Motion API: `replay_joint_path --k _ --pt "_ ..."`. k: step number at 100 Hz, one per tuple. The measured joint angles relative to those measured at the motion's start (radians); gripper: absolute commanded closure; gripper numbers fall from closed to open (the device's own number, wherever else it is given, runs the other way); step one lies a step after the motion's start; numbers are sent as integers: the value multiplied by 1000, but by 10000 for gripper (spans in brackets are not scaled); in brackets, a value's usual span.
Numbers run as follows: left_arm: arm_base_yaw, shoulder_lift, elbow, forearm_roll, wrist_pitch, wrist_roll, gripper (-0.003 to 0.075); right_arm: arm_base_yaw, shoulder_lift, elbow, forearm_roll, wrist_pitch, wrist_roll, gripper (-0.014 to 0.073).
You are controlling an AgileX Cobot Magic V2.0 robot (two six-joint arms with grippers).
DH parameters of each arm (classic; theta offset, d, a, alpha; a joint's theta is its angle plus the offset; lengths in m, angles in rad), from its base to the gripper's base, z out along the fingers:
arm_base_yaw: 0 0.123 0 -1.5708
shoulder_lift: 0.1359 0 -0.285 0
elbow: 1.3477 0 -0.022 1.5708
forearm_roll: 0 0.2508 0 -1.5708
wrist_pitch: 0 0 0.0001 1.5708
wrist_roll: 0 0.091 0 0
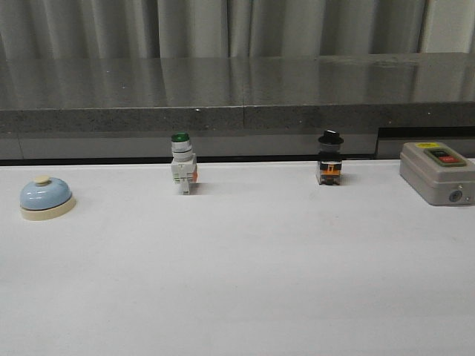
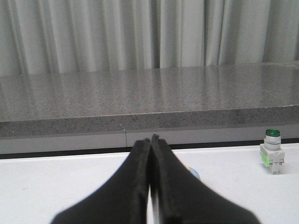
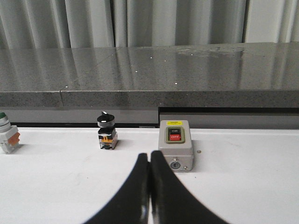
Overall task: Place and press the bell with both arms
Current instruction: 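Move the left gripper above the blue service bell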
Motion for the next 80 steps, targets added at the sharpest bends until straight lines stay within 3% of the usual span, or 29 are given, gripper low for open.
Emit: replay_joint_path --k 48,61,80 --pt "0 0 -5 -8 -11 0 740 0 0 0 0 0 0 653" --pt "0 14 -91 -30 130 0 740 0 0 0 0 0 0 653" --pt "0 195 -358 -43 351 0 740 0 0 0 0 0 0 653"
